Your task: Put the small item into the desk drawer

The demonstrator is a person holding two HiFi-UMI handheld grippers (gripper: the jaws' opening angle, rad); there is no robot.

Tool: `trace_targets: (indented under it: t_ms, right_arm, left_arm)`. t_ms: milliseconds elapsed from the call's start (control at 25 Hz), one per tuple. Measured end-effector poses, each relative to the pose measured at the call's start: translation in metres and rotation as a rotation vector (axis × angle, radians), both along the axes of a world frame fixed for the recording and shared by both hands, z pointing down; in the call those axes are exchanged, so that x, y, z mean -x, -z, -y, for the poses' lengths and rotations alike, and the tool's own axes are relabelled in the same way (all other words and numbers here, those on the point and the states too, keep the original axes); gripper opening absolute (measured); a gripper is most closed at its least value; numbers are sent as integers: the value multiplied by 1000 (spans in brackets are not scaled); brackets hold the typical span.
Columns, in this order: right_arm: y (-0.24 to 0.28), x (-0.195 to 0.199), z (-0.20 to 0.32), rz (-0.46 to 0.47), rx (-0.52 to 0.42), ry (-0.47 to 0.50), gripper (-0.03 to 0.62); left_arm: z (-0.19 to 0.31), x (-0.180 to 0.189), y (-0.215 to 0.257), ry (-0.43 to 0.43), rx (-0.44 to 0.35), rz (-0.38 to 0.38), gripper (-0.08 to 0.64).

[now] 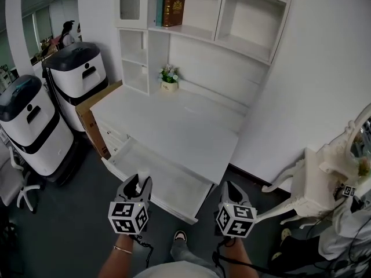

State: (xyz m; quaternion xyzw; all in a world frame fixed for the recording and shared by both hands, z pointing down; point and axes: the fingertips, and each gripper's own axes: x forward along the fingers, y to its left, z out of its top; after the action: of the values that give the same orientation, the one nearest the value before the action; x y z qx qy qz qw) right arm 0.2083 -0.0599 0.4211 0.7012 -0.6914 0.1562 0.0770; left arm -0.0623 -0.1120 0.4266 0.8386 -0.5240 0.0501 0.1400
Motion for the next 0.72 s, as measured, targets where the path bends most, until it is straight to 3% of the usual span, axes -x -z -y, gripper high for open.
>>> trace_targets:
  t_ms: [520,720]
  right_arm:
    - [9,-33,114,21,-10,37,0]
    - [8,-30,140,8,9,44,0]
  left_arm:
    - [94,-22,17,41,-7,15,155]
    - [107,-13,3,48,38,13,155]
